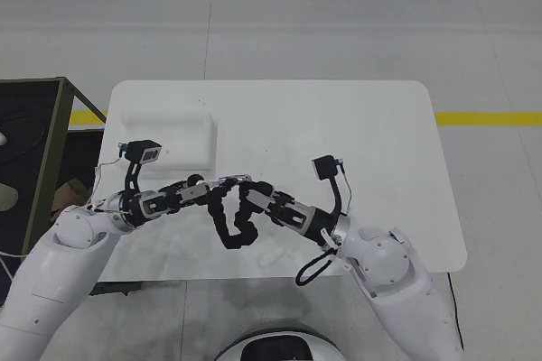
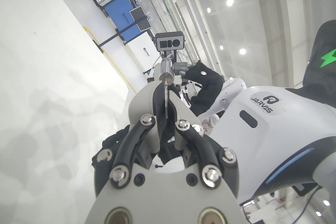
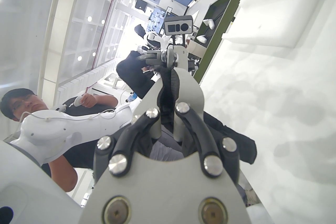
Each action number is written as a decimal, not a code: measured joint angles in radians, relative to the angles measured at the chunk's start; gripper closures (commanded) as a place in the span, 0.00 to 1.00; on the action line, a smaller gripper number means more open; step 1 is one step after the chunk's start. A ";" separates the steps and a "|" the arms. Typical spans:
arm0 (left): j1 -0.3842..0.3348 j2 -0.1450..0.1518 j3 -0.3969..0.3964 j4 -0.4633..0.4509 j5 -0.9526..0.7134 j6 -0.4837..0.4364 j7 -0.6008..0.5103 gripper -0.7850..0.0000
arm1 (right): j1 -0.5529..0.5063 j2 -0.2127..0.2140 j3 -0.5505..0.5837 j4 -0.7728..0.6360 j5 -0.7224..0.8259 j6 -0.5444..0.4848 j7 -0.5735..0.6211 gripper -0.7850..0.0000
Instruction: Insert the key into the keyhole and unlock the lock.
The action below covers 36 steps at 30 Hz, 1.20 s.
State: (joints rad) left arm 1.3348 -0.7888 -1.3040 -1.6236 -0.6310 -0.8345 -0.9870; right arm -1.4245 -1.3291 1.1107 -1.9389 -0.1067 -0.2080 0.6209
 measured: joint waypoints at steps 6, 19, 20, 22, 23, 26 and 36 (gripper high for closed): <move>0.035 -0.011 -0.056 -0.057 0.435 -0.180 0.206 1.00 | 0.000 0.004 0.005 -0.001 0.003 0.005 -0.006 1.00; 0.114 -0.056 -0.166 -0.179 1.208 -0.178 0.760 1.00 | 0.010 0.009 -0.012 0.009 0.013 0.011 -0.022 1.00; 0.118 -0.058 -0.171 -0.182 1.266 -0.178 0.805 1.00 | 0.011 0.010 -0.013 0.010 0.014 0.011 -0.024 1.00; 0.121 -0.061 -0.188 -0.190 1.426 -0.178 0.921 1.00 | 0.012 0.010 -0.016 0.011 0.021 0.013 -0.028 1.00; 0.123 -0.061 -0.190 -0.192 1.491 -0.178 0.967 1.00 | 0.011 0.010 -0.019 0.013 0.029 0.016 -0.029 1.00; 0.123 -0.062 -0.191 -0.193 1.582 -0.178 1.005 1.00 | 0.014 0.010 -0.023 0.013 0.037 0.022 -0.030 1.00; 0.121 -0.062 -0.193 -0.199 1.502 -0.170 0.958 1.00 | 0.011 0.010 -0.025 0.011 0.033 0.023 -0.038 1.00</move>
State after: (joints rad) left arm 1.4556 -0.8505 -1.4969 -1.8228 0.8711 -1.0047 -0.0293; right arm -1.4139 -1.3187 1.0853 -1.9280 -0.0735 -0.1847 0.5824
